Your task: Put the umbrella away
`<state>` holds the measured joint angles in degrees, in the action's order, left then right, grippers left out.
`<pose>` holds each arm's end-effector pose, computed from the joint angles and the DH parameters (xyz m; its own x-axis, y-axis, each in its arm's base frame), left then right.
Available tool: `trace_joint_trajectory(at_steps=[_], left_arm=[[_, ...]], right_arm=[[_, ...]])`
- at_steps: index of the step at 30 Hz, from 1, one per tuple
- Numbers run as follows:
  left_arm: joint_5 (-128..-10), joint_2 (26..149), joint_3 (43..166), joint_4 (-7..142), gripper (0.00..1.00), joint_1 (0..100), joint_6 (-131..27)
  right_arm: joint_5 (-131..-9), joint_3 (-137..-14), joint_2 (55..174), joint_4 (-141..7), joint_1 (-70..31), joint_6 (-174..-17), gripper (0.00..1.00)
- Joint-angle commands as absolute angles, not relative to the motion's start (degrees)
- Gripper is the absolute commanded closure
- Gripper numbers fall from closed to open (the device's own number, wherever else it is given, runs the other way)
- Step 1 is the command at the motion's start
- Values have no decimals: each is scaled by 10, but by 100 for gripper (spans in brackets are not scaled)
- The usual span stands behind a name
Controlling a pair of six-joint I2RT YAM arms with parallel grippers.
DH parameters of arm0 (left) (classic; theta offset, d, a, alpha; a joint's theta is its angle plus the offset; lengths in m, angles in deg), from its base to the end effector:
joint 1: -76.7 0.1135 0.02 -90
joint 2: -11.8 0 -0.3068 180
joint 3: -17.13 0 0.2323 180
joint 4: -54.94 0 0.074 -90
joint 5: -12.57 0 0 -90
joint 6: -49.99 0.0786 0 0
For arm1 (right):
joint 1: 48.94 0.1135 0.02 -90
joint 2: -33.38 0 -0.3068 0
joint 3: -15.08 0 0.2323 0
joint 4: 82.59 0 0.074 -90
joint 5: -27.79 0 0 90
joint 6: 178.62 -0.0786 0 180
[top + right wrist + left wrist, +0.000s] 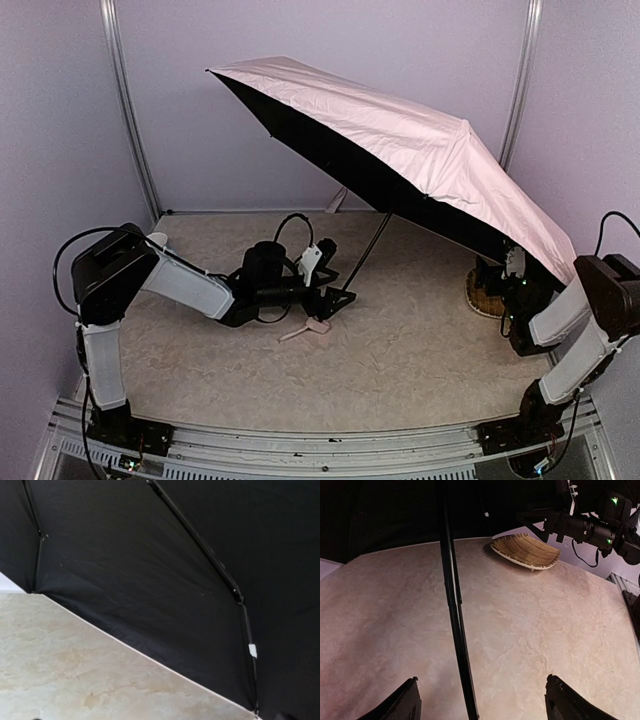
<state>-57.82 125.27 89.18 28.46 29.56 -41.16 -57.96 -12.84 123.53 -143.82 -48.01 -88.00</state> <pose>0.2932 -0.3547 0.2031 -0.1936 0.1808 -0.9643 0.9074 0.4068 -0.1059 0.2815 -0.0013 0.2121 -0.0181 -0.0111 -0.9998 0.0577 0.9983 -0.0121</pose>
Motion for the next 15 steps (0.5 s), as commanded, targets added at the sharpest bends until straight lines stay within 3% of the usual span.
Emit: trace_joint_trajectory(at_steps=[1,3,7,10,13,15], left_arm=[[-491,1303,959,314,27,307,-432],[-490,1316,961,308,37,309,-432],[-501,1335,967,301,66,317,-435],[-511,1346,979,308,75,320,-436],[-513,1348,984,307,96,319,-446],[-521,1342,982,303,100,318,-459]], right_arm=[[-581,-127,1240,-1446,-487,-878,0],[-581,-126,1239,-1445,-487,-877,0],[-580,-127,1239,-1445,-487,-877,0],[-581,-126,1239,-1445,-487,-877,0],[-580,-126,1239,-1445,-487,-877,0],[-580,-126,1239,-1446,-487,-877,0]])
